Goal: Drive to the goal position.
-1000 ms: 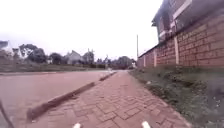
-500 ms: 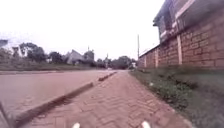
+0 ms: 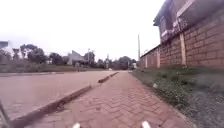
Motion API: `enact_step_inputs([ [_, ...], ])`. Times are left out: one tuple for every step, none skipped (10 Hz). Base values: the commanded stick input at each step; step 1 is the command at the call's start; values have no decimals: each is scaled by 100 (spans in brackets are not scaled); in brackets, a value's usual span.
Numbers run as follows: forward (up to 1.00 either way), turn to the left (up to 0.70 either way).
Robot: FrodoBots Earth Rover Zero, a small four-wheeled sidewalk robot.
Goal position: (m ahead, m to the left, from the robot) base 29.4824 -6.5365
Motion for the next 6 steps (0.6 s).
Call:
enact_step_inputs([
  [50, 17],
  [50, 7],
  [50, 12],
  [50, 4],
  [50, 4],
  [50, 11],
])
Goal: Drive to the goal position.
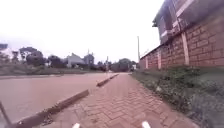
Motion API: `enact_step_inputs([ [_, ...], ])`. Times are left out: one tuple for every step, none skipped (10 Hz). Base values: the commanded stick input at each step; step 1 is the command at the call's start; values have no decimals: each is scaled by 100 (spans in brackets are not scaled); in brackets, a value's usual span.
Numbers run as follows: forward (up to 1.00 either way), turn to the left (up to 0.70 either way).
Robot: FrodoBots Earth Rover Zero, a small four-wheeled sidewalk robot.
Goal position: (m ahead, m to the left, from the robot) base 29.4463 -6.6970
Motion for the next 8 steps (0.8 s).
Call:
enact_step_inputs([
  [50, 6],
  [50, 7],
  [50, 6],
  [50, -13],
  [50, -49],
  [50, -30],
  [50, 9],
  [50, 19],
])
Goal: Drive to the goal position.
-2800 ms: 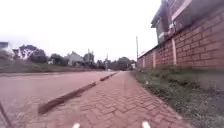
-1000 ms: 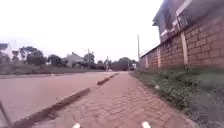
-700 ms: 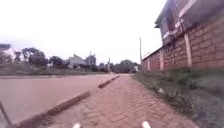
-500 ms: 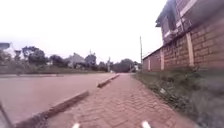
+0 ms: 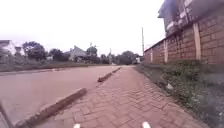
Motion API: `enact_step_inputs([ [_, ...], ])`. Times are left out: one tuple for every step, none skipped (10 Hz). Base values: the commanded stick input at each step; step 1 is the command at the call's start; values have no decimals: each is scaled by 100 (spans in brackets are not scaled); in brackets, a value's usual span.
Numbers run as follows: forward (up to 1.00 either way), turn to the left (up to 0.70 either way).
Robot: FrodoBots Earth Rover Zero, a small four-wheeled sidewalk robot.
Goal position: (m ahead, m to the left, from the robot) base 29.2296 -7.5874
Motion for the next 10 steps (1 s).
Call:
enact_step_inputs([
  [50, 19],
  [50, 3],
  [50, -30],
  [50, -50],
  [50, -49],
  [50, -18],
  [50, 11],
  [50, 8],
  [50, 2],
  [50, 4],
])
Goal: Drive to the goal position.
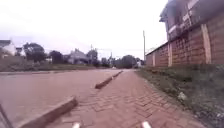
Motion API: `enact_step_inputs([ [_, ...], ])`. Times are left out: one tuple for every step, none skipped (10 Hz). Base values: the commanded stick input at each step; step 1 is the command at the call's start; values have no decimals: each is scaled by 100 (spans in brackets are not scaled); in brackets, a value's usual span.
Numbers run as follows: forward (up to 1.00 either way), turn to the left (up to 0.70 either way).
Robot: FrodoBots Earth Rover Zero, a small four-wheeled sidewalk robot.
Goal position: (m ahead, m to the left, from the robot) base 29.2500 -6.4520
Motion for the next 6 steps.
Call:
enact_step_inputs([
  [50, 12],
  [50, -30],
  [50, -50],
  [50, -50],
  [50, -50],
  [50, -50],
])
